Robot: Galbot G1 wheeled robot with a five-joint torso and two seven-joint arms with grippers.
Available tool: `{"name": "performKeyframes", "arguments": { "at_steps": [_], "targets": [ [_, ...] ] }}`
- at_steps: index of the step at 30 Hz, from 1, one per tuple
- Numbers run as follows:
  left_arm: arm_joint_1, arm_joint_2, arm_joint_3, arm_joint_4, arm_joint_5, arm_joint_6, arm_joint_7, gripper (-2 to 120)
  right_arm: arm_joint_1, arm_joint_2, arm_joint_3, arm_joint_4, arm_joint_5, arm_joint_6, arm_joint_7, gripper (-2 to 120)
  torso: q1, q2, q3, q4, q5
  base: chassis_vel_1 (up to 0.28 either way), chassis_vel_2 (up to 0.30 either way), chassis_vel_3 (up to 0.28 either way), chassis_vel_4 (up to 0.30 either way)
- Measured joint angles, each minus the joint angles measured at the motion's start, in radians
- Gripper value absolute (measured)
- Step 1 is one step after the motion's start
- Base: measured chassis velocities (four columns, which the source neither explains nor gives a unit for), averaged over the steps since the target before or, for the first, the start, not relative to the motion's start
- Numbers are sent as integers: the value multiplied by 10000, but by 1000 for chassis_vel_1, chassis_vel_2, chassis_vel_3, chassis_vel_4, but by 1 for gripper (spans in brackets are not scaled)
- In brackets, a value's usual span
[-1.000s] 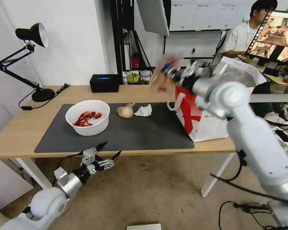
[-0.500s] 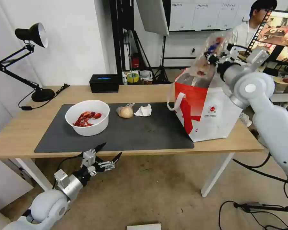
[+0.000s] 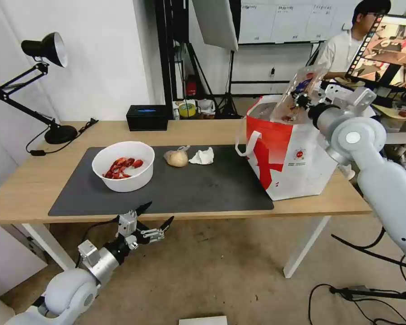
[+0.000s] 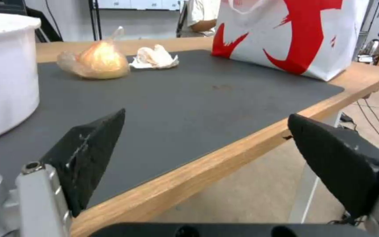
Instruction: Pick up the trash from the table and place it into the takeout bag.
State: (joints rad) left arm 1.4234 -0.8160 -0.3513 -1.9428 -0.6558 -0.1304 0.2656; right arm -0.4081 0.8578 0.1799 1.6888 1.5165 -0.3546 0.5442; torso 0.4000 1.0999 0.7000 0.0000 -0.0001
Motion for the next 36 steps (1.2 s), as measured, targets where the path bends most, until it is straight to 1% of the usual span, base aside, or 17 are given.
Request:
{"name": "performKeyframes", "arguments": {
  "at_steps": [2, 3, 6, 9, 11, 12, 14, 16, 18, 20, 23, 24, 26, 27, 28, 34, 36],
  "targets": [
    [-21, 55, 44, -16, 0, 7, -2, 100, -61, 89, 205, 89, 1103, -5, 481, 4, 0, 0, 0, 0, 0, 0, 0, 0, 0],
    [-21, 55, 44, -16, 0, 7, -2, 100, -61, 89, 205, 89, 1103, -5, 481, 4, 0, 0, 0, 0, 0, 0, 0, 0, 0],
    [-135, 164, 154, -45, -8, 33, -33, 100, -135, 181, 370, 96, 2287, -4, 1121, 4, 0, 0, 0, 0, 0, 0, 0, 0, 0],
    [-187, 179, 185, -31, -13, 35, -47, 100, -165, 194, 398, 116, 2432, -5, 1212, 4, 0, 0, 0, 0, 0, 0, 0, 0, 0],
    [-239, 228, 234, -44, -18, 40, -63, 100, -248, 215, 442, 215, 2571, 14, 1259, 17, 0, 0, 0, -1, 0, 0, 0, 0, 0],
    [-239, 228, 234, -44, -18, 40, -63, 100, -248, 215, 442, 215, 2571, 14, 1259, 17, 0, 0, 0, -1, 0, 0, 0, 0, 0],
    [-228, 281, 245, -100, -18, 48, -66, 100, -250, 241, 444, 229, 2637, 21, 1277, 26, -1, 1, 0, 0, 0, 0, 0, 0, 0],
    [-228, 294, 246, -103, -18, 53, -67, 100, -242, 248, 443, 218, 2641, 20, 1278, 30, -1, 1, 0, 0, 0, 0, 0, 0, 0],
    [-259, 345, 246, -101, -28, 62, -129, 100, -159, 271, 414, 163, 2641, 20, 1283, 41, 0, 0, 0, 0, 0, 0, 0, 0, 0],
    [-265, 360, 246, -99, -33, 64, -164, 100, -134, 274, 401, 164, 2641, 19, 1289, 44, 0, 0, 0, 0, 0, 0, 0, 0, 0],
    [-253, 373, 226, -93, -41, 66, -232, 100, -106, 274, 365, 156, 2605, -14, 1298, 60, 0, 1, 0, 0, 0, 0, 0, 0, 0],
    [-253, 373, 226, -93, -41, 66, -232, 100, -106, 274, 365, 156, 2605, -14, 1298, 60, 0, 1, 0, 0, 0, 0, 0, 0, 0],
    [-232, 370, 212, -91, -41, 67, -249, 100, -106, 274, 363, 155, 2573, -74, 1297, 68, 0, 0, 0, 0, 0, 0, 0, 0, 0],
    [-225, 363, 199, -91, -41, 67, -257, 100, -111, 274, 361, 163, 2531, -135, 1291, 75, 0, 1, 0, 0, 0, 0, 0, 0, 0],
    [-225, 363, 199, -91, -41, 67, -257, 100, -111, 274, 361, 163, 2531, -135, 1291, 75, 0, 1, 0, 0, 0, 0, 0, 0, 0],
    [-228, 362, 141, -92, -55, 69, -286, 100, -104, 206, 318, 230, 2333, -267, 1155, 97, 0, 0, 0, 0, 1, 0, 0, 0, 0],
    [-225, 364, 133, -96, -57, 69, -287, 100, -92, 196, 308, 244, 2269, -270, 1091, 99, 0, 0, 0, 0, 1, 0, 0, 0, 0]
  ]
}}
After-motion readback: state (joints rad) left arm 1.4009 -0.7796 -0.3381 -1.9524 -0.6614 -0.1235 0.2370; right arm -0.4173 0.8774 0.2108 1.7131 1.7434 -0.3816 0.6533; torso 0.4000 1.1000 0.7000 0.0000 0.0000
